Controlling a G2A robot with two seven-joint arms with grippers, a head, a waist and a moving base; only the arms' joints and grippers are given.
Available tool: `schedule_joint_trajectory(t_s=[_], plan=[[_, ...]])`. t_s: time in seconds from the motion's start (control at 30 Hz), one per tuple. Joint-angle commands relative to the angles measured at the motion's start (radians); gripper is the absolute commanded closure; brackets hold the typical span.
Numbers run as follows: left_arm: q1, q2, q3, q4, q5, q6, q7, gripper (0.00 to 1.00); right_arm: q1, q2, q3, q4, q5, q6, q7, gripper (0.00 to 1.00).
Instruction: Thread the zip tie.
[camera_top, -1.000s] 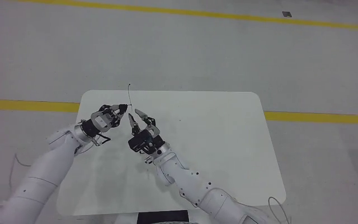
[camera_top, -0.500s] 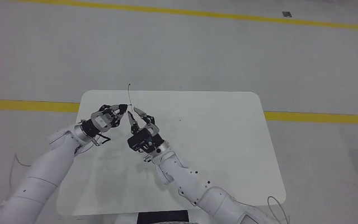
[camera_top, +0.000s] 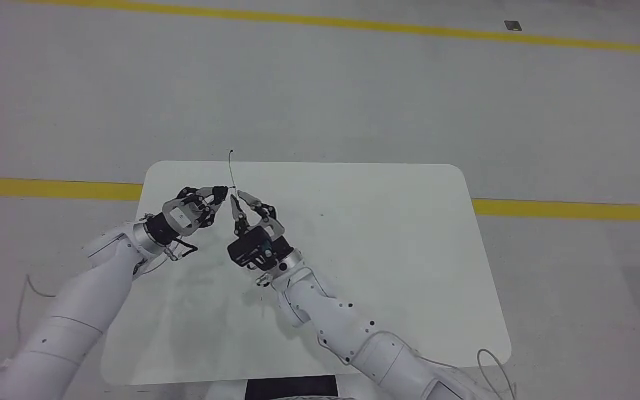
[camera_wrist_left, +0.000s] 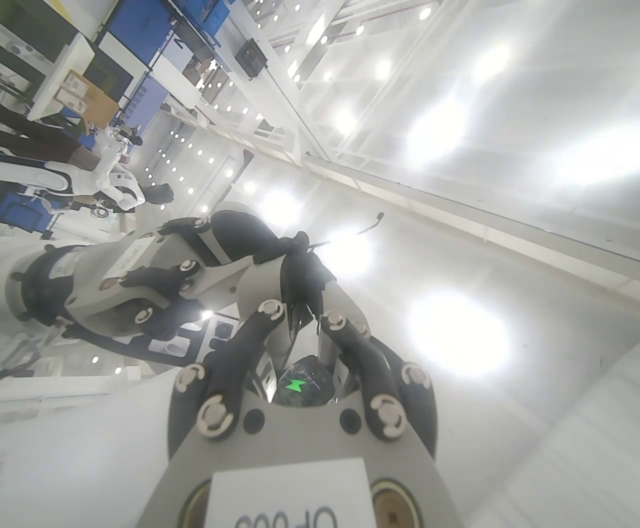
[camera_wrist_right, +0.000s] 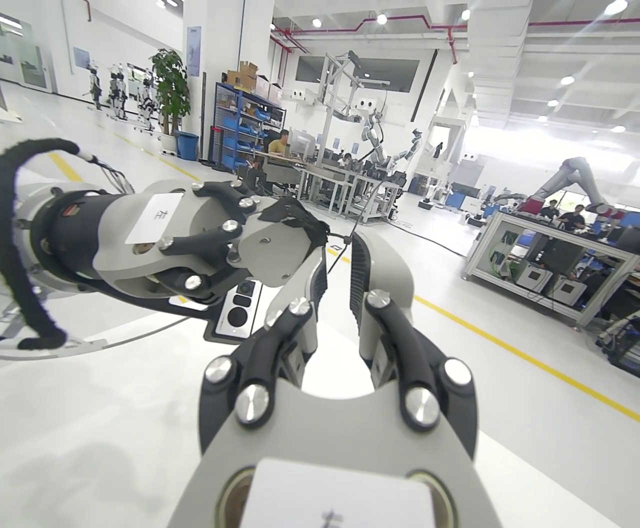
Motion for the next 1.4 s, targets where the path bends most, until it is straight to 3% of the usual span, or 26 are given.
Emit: schedule_joint_trajectory(t_s=[0.0,0.5,1.37], plan=[[0.0,0.0,0.0,0.0,0.0,0.0,0.0,1.0,0.001,-0.001,0.0,0.002,0.0,0.0,0.0,0.98],[0.0,0.0,0.0,0.0,0.0,0.0,0.0,1.0,-0.023,0.006,0.042,0.004,0.0,0.0,-0.013,1.0],[0.0,0.0,0.0,0.0,0.0,0.0,0.0,1.0,-0.071,0.047,0.086,-0.043,0.0,0.0,-0.007,1.0]])
